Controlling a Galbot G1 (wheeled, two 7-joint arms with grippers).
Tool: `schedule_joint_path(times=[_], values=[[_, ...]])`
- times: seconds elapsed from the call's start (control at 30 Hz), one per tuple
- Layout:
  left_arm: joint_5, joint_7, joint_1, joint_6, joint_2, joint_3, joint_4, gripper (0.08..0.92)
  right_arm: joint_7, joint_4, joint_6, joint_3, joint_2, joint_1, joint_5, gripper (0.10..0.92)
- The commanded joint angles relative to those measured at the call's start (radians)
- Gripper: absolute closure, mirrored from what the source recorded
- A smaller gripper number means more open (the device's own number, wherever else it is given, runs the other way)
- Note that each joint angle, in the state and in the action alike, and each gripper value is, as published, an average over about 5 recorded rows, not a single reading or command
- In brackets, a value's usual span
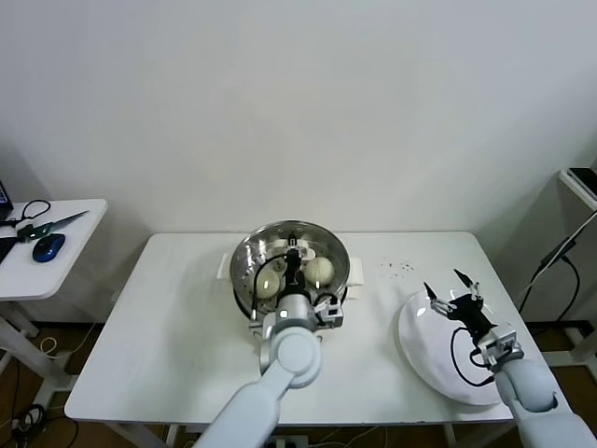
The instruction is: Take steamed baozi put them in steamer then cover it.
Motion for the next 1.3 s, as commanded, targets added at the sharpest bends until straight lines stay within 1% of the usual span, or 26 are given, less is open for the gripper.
schedule_joint_path(times=[0.03, 0.5, 0.77, 0.87, 1.0, 1.3], values=[[-0.008, -0.017, -0.003, 0.022, -0.003, 0.001, 0.019, 0.853, -0.003, -0.005, 0.004, 0.0, 0.003, 0.002, -0.01, 0.203], [-0.048, -0.04, 0.0, 0.044, -0.001, 0.006, 0.027, 0.853, -0.009, -0.008, 0.011, 0.005, 0.014, 0.002, -0.02, 0.203], [-0.072, -0.035, 0.005, 0.043, 0.016, 0.013, -0.009, 0.845, -0.011, -0.007, 0.007, 0.008, 0.014, 0.005, -0.02, 0.203], [-0.066, -0.024, 0.007, 0.041, 0.036, 0.012, -0.035, 0.787, -0.013, -0.001, -0.008, 0.013, 0.014, 0.003, -0.015, 0.203], [-0.067, -0.011, 0.024, 0.04, 0.063, 0.006, -0.075, 0.667, -0.015, 0.006, -0.034, 0.021, 0.015, 0.003, -0.003, 0.203], [-0.086, -0.012, 0.091, 0.029, 0.115, -0.012, -0.188, 0.407, 0.006, 0.013, -0.096, 0.025, 0.015, 0.013, -0.013, 0.203]])
